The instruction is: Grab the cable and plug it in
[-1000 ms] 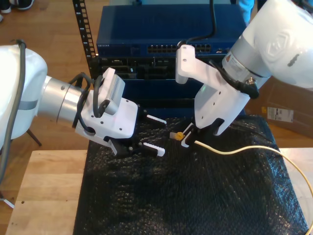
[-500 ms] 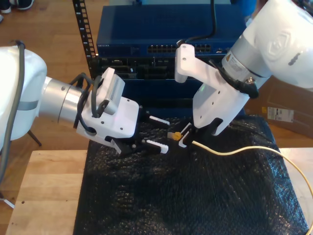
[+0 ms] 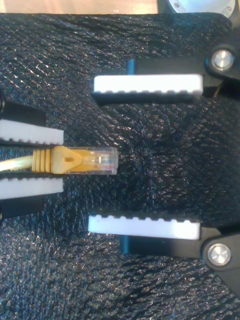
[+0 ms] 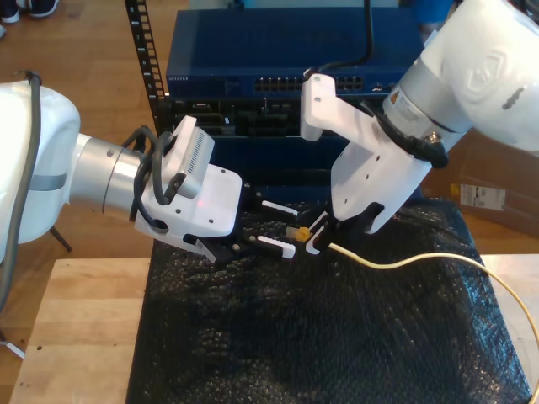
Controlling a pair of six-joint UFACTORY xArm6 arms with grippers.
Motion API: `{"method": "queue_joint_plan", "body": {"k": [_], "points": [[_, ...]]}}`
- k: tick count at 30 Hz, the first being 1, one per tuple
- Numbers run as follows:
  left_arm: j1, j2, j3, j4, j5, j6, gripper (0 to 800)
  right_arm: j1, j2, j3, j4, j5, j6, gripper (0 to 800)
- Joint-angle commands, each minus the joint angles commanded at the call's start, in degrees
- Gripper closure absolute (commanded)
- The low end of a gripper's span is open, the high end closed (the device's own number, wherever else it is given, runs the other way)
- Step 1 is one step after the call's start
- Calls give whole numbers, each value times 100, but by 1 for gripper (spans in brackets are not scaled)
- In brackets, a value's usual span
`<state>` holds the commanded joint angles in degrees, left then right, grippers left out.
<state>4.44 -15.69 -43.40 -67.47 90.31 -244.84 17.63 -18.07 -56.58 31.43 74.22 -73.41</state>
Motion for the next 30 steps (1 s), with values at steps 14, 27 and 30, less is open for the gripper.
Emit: {"method": "queue_joint_plan", "body": {"k": [14, 27, 30], "points": [[0, 9, 26, -9, 0, -9, 554, 0, 0, 9, 0, 9, 0, 797], [0, 9, 35, -9, 0, -53, 783, 9, 9, 9, 0, 9, -18, 776], [9, 0, 35, 0, -9, -79, 793, 9, 9, 9, 0, 9, -26, 576]]}}
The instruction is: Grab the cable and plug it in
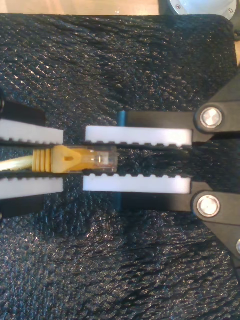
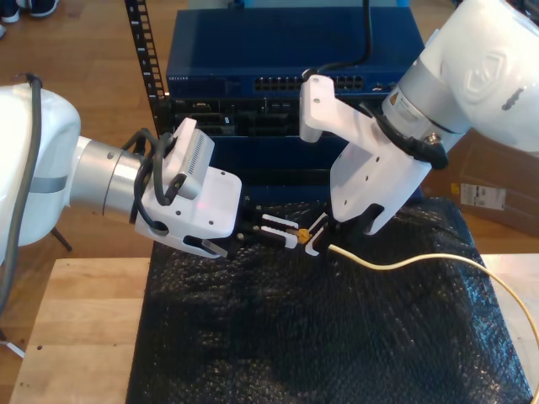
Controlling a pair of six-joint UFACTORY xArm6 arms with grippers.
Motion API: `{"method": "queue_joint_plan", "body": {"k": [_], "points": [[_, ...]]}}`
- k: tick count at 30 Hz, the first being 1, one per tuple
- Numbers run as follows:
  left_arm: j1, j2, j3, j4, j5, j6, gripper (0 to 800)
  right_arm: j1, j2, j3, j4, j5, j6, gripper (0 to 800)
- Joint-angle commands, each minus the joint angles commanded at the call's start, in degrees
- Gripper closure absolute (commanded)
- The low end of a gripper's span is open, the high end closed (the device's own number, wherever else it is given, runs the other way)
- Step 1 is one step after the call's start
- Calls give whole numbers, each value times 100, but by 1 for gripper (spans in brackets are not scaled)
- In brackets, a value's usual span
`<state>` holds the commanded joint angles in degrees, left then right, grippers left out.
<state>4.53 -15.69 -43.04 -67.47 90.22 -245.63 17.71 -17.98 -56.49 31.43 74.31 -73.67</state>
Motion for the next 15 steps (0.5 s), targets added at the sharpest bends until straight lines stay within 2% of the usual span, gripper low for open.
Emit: {"method": "queue_joint_plan", "body": {"k": [3, 6, 8, 10, 15], "points": [[0, 0, -26, 0, 62, -88, 799, 0, -9, 18, -18, 0, -9, 360], [-9, 44, -44, 0, 387, -264, 799, 0, -26, 26, -18, -9, -193, 149], [0, 202, -79, -9, 624, -334, 798, 0, -70, 26, -26, -18, -273, 60], [9, 308, -97, -9, 747, -352, 798, 0, -70, 26, -26, -18, -273, 8], [149, 466, -105, -97, 993, -677, 798, 9, -53, 0, 0, -26, -281, 2]]}}
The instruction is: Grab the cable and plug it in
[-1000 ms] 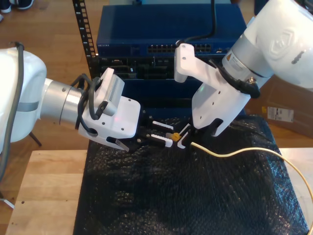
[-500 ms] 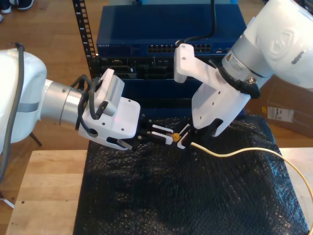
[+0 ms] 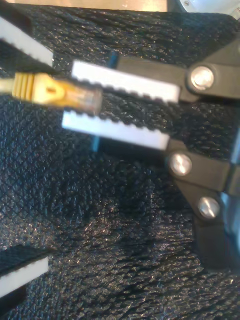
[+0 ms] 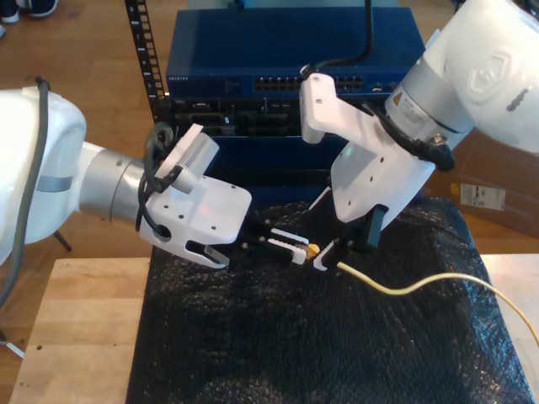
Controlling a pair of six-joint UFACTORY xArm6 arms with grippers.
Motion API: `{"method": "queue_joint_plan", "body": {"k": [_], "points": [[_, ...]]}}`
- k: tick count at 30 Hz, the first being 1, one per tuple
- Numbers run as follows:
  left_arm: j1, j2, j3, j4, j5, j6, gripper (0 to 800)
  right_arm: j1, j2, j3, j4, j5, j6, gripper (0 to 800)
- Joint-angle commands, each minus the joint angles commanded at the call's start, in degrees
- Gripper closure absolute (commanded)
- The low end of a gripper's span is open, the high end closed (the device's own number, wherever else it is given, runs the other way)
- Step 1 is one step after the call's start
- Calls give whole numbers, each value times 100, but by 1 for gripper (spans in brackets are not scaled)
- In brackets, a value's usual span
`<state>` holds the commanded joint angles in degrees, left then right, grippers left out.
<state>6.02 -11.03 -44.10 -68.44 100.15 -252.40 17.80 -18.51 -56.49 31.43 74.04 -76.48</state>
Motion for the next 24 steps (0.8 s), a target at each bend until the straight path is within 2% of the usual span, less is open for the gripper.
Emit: {"method": "queue_joint_plan", "body": {"k": [8, 15, 19, 24], "points": [[360, 105, -79, -185, 88, -316, 798, -246, -220, -26, -18, -35, -325, 6], [589, 114, -149, -185, 589, -1169, 798, -237, -818, 70, -9, -44, -659, 7], [765, 396, -308, -185, 923, -1407, 797, -220, -1143, 141, 0, -53, -862, 4], [844, 527, -299, -193, 1099, -1407, 795, -202, -1495, 369, 9, -343, -1037, 4]]}}
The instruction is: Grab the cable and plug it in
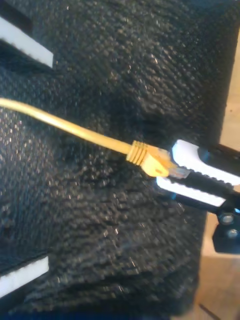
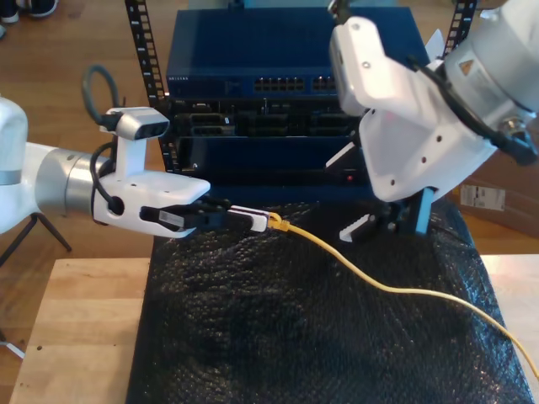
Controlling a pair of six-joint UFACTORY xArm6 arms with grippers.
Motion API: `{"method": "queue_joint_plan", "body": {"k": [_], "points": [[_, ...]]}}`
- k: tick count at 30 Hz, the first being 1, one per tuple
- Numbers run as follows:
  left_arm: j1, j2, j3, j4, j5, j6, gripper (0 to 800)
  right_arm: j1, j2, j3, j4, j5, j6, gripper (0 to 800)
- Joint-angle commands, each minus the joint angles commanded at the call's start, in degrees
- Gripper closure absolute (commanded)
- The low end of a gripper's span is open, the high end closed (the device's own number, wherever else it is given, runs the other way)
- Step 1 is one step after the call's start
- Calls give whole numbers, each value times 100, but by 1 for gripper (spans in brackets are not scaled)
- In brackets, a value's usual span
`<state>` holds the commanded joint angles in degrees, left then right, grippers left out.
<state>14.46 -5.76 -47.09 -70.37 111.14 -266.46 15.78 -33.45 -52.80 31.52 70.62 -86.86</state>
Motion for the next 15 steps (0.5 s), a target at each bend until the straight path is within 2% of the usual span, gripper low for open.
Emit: {"method": "queue_joint_plan", "body": {"k": [9, 15], "points": [[132, 369, 9, -18, 352, 0, 793, 264, -844, 774, 0, -1187, -220, 33], [149, 492, 0, -220, 633, 0, 793, 756, -1011, 1099, 0, -1767, -387, 55]]}}
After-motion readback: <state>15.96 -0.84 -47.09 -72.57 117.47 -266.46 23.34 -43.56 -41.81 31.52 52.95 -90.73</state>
